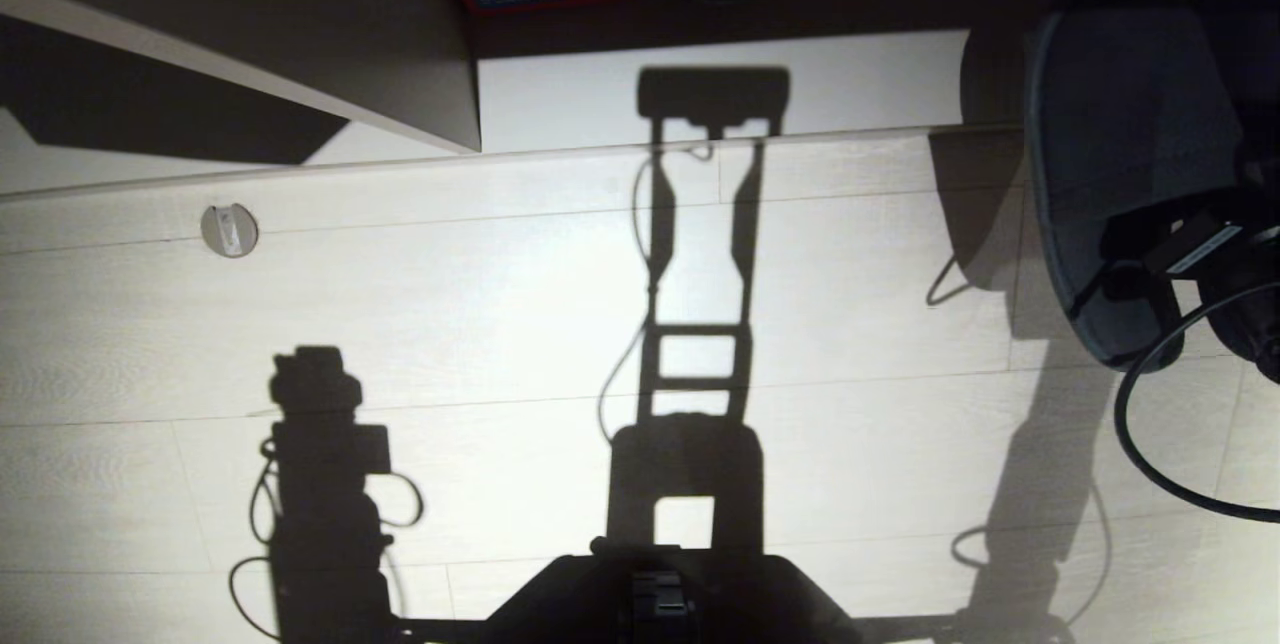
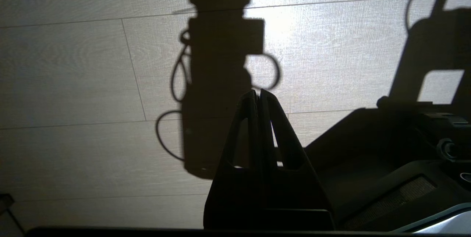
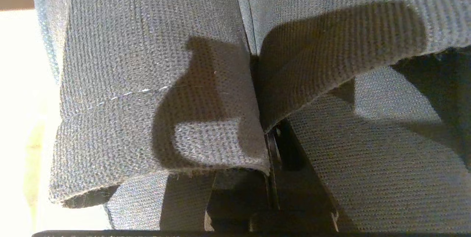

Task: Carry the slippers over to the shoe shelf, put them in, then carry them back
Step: Place the slippers into the shoe cabinet

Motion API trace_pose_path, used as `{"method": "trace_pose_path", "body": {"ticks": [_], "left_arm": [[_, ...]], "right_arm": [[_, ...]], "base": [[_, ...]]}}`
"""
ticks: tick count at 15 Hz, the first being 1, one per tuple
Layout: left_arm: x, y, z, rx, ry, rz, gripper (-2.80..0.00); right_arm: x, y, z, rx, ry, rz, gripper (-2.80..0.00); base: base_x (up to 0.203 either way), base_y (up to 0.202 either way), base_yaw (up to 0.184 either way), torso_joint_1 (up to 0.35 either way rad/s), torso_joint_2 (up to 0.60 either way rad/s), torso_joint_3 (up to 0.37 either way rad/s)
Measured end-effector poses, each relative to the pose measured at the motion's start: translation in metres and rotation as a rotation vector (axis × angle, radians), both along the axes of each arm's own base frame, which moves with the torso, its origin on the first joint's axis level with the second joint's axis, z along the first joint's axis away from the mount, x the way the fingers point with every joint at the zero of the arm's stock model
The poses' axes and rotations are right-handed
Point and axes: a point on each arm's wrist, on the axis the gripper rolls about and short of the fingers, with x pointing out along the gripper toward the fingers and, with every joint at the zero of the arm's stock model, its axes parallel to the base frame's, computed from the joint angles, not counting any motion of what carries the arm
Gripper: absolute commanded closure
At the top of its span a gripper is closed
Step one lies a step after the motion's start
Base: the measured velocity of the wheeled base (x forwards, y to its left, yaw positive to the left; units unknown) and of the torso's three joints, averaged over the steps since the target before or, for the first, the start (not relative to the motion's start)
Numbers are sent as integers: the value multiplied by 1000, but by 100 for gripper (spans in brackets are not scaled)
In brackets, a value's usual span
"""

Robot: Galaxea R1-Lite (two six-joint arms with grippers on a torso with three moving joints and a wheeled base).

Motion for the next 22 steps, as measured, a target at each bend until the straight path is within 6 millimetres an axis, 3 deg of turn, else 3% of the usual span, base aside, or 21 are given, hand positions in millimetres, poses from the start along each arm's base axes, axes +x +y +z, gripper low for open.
{"method": "trace_pose_path", "body": {"ticks": [6,14,22], "left_arm": [[0,0,0,0,0,0,0],[0,0,0,0,0,1,0],[0,0,0,0,0,0,0]], "right_arm": [[15,0,0,1,-6,-4,0],[48,-10,20,7,-88,-51,0],[60,-13,22,17,-98,-74,0]], "base": [[0,0,0,0,0,0],[0,0,0,0,0,0],[0,0,0,0,0,0]]}}
